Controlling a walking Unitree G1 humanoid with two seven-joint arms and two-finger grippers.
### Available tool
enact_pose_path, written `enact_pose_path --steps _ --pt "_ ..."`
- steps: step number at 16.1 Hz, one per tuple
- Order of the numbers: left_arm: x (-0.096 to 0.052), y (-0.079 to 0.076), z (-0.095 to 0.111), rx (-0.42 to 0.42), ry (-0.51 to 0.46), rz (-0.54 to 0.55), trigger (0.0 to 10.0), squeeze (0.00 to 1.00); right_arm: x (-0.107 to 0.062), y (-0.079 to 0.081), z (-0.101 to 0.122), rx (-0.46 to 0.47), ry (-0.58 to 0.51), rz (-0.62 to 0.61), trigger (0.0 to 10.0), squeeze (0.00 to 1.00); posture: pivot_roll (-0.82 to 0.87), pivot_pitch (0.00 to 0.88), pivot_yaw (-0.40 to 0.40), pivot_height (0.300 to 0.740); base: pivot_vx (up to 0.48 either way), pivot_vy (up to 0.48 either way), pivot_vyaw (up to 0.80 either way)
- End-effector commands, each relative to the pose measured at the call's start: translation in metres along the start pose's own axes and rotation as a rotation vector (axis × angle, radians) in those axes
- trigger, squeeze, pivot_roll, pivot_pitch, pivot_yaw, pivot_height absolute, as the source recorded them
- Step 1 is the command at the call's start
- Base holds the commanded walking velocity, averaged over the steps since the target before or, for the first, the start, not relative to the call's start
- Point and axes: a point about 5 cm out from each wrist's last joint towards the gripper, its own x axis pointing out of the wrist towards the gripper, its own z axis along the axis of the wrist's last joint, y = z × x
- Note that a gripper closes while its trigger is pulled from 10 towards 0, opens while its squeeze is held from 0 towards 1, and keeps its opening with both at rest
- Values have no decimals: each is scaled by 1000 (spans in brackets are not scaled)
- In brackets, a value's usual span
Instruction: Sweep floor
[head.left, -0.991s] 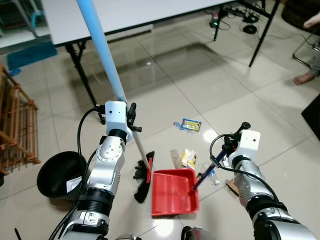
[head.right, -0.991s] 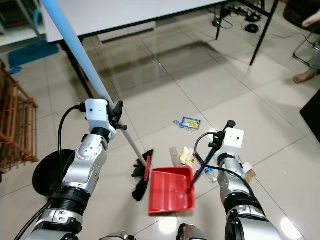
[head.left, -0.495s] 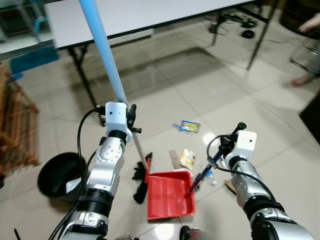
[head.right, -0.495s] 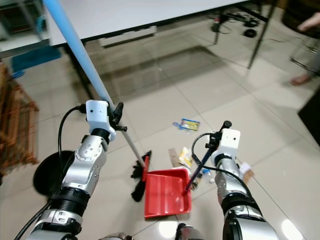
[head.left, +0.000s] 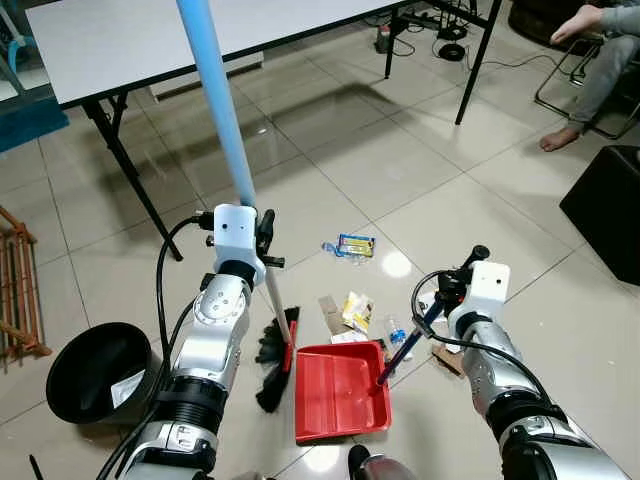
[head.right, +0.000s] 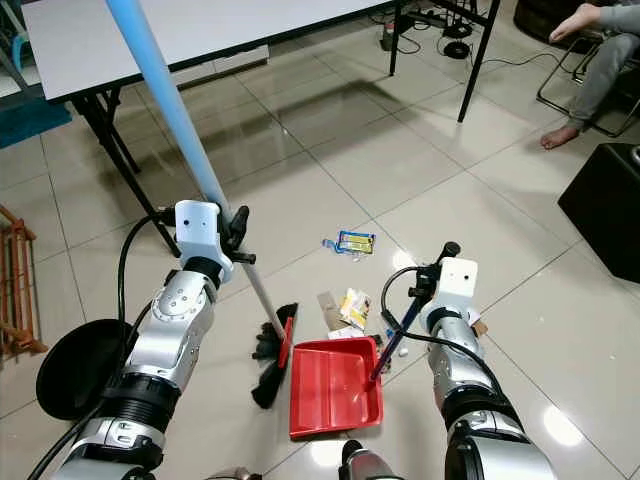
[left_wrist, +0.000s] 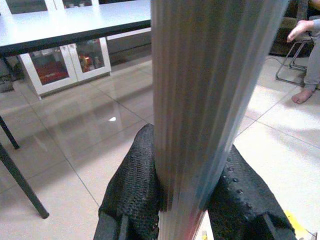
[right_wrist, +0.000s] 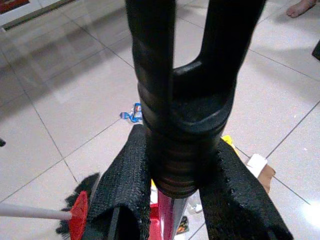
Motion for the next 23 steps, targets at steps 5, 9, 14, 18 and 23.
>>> enact_pose_path --steps 5,9,14,18,23 --pt "3 -2 1 9 -1 -10 10000 0 3 7 7 7 -20 24 10000 0 -54 31 46 740 0 0 -649" --pt "2 -1 1 1 -2 0 10000 0 3 7 7 5 -20 24 10000 0 -54 32 45 740 0 -230 -650" --pt "3 0 1 1 1 5 10000 0 3 5 7 2 -21 19 10000 0 -56 46 40 740 0 0 -650" --pt "3 3 1 4 1 19 10000 0 3 6 10 20 -45 24 10000 0 -52 54 34 740 0 0 -322" --pt "5 8 3 12 -1 35 10000 0 3 7 10 23 -44 28 10000 0 -53 64 35 740 0 0 0"
